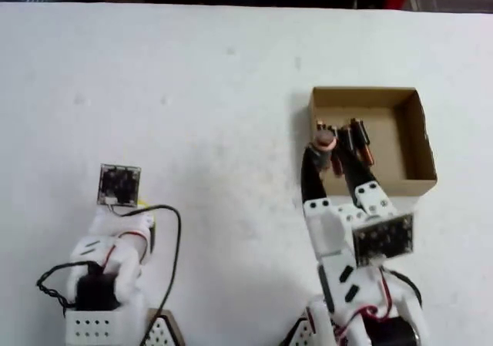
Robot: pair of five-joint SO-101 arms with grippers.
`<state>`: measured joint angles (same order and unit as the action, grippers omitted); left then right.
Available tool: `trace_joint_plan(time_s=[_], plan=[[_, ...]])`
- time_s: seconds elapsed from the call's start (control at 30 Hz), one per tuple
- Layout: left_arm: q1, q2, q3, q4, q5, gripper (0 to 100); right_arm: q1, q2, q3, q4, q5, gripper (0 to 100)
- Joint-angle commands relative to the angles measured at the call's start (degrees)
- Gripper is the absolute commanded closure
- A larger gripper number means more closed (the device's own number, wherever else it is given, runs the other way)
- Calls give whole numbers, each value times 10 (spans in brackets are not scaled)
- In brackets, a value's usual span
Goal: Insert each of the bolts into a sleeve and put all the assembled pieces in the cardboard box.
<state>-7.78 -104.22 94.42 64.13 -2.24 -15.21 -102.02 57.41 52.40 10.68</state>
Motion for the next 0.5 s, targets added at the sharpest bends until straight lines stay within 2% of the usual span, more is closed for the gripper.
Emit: trace_joint_plan(time_s=[0.0,0.1,0.47], plan=[[-7,-6,4,25,-7,977,6,65,-88,17,-5,981],[-8,-6,6,41,-8,977,17,155,-149,26,-6,981],[-5,-6,7,96,-8,977,167,528,-321,22,-2,981]])
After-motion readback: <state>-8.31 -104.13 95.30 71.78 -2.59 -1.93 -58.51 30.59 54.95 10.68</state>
